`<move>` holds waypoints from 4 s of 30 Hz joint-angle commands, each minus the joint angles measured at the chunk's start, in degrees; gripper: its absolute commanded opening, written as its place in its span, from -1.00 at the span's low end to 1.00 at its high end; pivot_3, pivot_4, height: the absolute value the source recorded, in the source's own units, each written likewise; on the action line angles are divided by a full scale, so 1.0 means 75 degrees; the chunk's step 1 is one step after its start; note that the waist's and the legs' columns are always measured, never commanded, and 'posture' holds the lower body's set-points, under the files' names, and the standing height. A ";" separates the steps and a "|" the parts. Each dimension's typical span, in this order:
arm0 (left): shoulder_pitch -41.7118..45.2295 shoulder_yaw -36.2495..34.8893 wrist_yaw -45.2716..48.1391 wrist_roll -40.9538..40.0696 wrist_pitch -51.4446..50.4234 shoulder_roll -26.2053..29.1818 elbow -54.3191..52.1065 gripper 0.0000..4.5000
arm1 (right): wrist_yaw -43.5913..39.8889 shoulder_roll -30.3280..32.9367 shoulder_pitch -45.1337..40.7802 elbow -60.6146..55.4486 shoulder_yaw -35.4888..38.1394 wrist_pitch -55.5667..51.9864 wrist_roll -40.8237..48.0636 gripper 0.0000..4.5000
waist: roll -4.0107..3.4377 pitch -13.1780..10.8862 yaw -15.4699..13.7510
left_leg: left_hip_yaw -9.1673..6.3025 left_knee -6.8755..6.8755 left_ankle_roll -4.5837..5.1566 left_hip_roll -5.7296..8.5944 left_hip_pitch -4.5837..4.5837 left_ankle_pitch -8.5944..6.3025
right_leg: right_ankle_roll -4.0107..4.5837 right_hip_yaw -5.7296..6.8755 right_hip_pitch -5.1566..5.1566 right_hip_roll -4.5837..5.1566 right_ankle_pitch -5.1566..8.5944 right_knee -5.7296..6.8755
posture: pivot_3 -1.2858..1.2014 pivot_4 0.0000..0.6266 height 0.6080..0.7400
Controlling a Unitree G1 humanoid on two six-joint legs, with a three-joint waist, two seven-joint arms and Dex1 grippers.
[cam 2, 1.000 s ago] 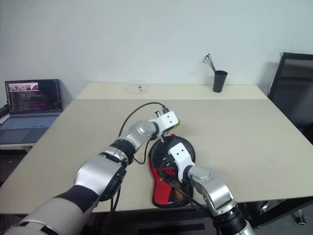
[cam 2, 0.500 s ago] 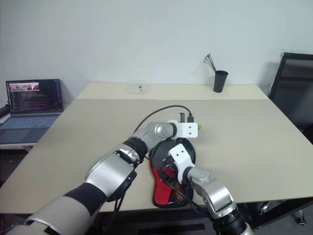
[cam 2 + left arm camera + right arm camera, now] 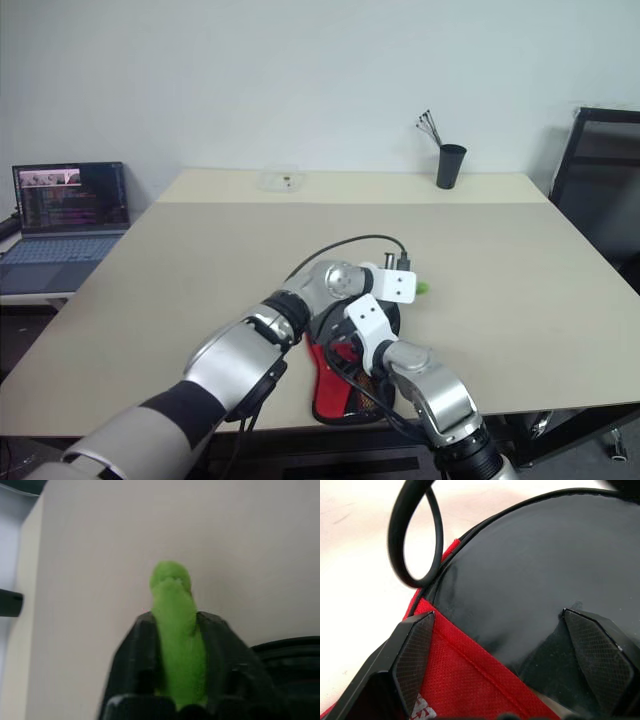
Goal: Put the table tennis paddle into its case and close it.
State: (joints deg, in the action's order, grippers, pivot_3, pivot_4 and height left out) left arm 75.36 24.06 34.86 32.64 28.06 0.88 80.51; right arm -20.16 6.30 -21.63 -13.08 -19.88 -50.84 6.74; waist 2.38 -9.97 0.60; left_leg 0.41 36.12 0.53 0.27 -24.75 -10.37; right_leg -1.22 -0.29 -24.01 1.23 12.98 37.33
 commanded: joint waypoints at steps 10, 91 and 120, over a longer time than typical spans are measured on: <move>0.0142 -0.0806 -0.0696 -0.0680 -0.0577 0.0441 -0.0353 0.99 | -0.0227 -0.0064 -0.0030 0.0740 -0.0076 -0.0206 0.0113 1.00 | 0.0001 0.0010 0.0098 | 0.0001 0.0004 0.0001 -0.0003 0.0010 0.0000 | 0.0000 -0.0003 0.0002 0.0000 0.0000 0.0016 | 0.03 -0.52 1.00; -0.3743 -0.2011 0.4688 -0.4317 -0.3294 0.2145 -0.4431 1.00 | -0.0307 0.0271 -0.5193 0.9089 0.2340 0.4250 -0.0227 0.59 | -0.0010 0.0001 0.0162 | 0.0012 0.0002 0.0001 0.0001 0.0009 0.0001 | 0.0045 -0.0047 -0.0016 0.0012 -0.0022 0.0055 | 0.03 -0.52 1.00; -0.3211 -0.1949 0.4827 -0.4497 -0.3213 0.1667 -0.3988 1.00 | 0.0425 0.0048 -0.5124 0.8927 0.3792 0.3379 0.0614 -0.99 | -0.0013 -0.0001 0.0137 | 0.0011 -0.0001 0.0002 0.0007 0.0009 0.0002 | 0.0044 -0.0045 -0.0012 0.0013 -0.0021 0.0052 | 0.03 -0.52 1.00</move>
State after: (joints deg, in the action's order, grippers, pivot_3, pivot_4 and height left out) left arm 49.84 8.98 70.65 -1.10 2.97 13.51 50.22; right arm -18.47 6.40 -59.21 55.35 6.57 -24.58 10.03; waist 2.28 -9.97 1.63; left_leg 0.50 36.11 0.54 0.32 -24.68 -10.35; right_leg -0.89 -0.64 -24.10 1.33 12.82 37.71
